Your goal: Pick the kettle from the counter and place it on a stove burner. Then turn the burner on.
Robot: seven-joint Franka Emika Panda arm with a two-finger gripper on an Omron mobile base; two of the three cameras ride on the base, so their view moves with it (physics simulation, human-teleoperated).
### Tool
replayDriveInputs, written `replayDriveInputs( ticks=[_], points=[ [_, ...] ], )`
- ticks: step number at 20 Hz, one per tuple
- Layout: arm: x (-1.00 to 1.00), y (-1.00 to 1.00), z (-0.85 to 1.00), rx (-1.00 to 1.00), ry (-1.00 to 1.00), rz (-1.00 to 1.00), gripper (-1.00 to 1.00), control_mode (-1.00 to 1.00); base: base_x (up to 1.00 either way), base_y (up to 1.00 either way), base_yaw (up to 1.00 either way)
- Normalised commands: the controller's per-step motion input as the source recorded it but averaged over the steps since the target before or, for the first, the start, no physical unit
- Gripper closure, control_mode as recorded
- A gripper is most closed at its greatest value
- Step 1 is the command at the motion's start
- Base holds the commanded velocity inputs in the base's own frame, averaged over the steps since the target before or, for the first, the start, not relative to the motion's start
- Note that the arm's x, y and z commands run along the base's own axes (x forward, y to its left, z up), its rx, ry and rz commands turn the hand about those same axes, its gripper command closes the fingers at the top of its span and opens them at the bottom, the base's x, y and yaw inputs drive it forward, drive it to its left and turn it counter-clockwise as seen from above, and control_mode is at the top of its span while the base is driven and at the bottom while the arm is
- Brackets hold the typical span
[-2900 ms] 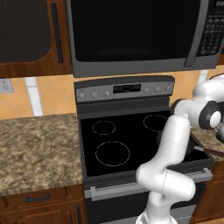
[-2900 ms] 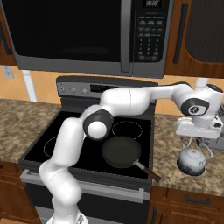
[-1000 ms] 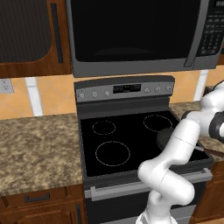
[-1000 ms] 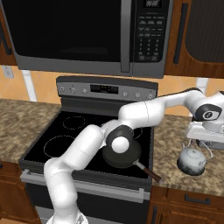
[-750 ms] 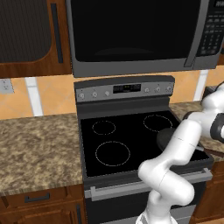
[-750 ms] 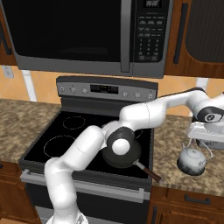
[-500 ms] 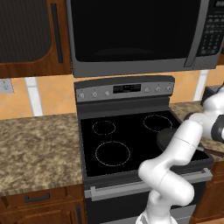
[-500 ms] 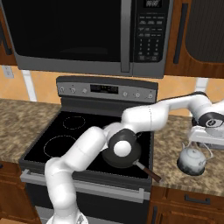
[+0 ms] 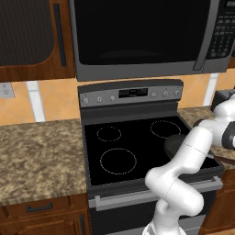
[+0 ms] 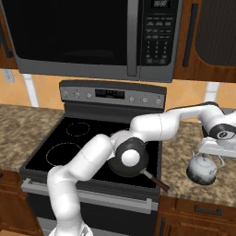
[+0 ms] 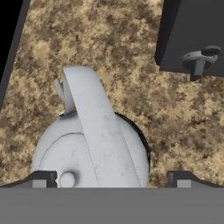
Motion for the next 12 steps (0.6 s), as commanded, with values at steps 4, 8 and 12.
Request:
replayDriveInputs(
  ticks=[4,8,12],
  points=[
    [0.0,0.0,0.0,0.0,0.0,0.0,-1.0,-1.0,0.0,0.0,0.0],
    [0.0,0.01,0.0,0.0,-0.02,0.0,1.0,-1.0,0.0,0.0,0.0],
    [-0.03,0.02,0.01,-0.01,-0.09,0.0,1.0,-1.0,0.0,0.0,0.0]
  ],
)
